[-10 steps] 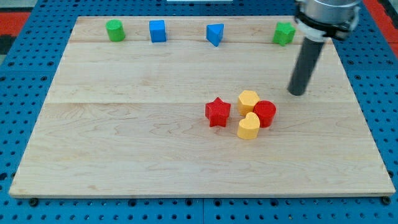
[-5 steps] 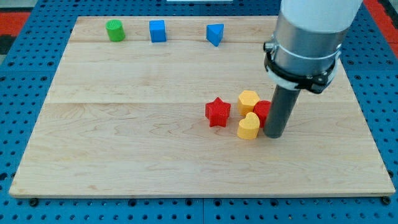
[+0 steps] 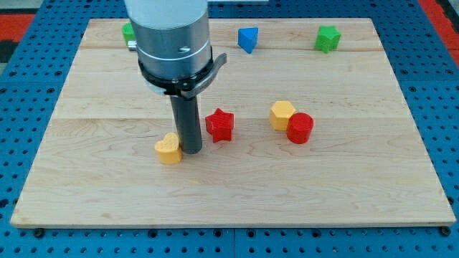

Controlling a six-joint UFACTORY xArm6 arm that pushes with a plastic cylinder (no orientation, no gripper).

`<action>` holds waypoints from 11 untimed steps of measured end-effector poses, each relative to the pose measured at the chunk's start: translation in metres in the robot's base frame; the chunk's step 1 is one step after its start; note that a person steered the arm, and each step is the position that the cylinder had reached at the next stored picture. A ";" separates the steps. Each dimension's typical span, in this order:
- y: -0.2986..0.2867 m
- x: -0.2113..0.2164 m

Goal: Place the yellow heart parallel to red star

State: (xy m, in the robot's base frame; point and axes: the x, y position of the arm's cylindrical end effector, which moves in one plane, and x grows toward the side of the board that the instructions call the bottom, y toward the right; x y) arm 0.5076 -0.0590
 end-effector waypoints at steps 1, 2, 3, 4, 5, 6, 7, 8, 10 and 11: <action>0.001 0.009; -0.060 0.009; -0.082 0.010; -0.080 0.012; -0.080 0.026; -0.114 0.038; -0.137 0.024; -0.138 0.020; -0.127 0.004; -0.126 0.018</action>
State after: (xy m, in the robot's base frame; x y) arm 0.5261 -0.1845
